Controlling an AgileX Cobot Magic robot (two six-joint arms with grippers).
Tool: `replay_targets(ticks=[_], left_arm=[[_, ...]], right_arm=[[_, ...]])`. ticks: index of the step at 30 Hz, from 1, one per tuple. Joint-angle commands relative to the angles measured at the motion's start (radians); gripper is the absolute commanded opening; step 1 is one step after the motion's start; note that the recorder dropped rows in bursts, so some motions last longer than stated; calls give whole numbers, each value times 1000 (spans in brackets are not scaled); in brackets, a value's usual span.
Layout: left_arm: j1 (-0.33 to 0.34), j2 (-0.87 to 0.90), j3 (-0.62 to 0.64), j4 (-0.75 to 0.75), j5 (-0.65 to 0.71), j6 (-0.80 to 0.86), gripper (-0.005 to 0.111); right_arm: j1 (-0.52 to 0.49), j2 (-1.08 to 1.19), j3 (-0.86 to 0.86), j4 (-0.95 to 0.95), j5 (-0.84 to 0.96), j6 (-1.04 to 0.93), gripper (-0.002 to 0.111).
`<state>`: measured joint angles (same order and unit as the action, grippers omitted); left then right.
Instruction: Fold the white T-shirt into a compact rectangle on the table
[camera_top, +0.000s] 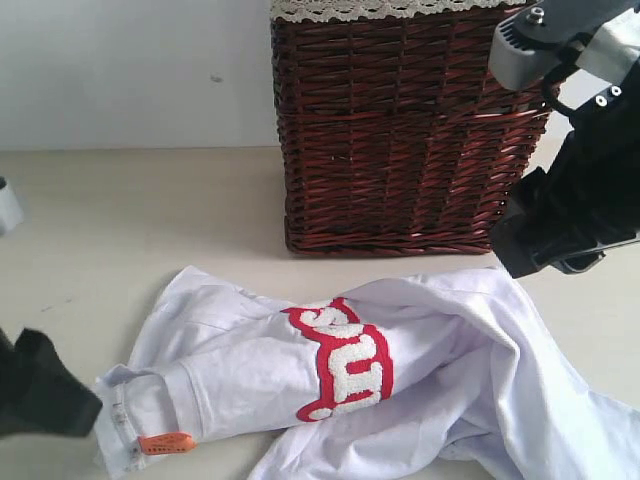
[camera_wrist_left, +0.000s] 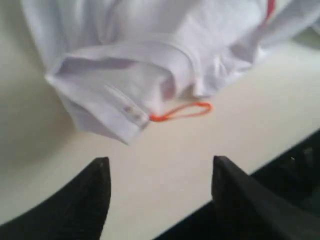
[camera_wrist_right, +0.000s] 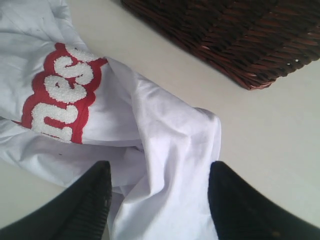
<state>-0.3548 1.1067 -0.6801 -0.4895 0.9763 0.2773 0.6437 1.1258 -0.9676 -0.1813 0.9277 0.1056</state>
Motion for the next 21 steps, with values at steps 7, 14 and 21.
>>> replay_targets(ticks=[7, 14, 21], left_arm=[[-4, -12, 309, -182, -420, 116, 58], [-6, 23, 376, -491, -515, 399, 58], [-6, 129, 394, -940, -532, 853, 58]], right_arm=[[-5, -5, 4, 7, -4, -11, 55], [-5, -5, 4, 7, -4, -11, 55], [-5, -5, 4, 7, -4, -14, 55]])
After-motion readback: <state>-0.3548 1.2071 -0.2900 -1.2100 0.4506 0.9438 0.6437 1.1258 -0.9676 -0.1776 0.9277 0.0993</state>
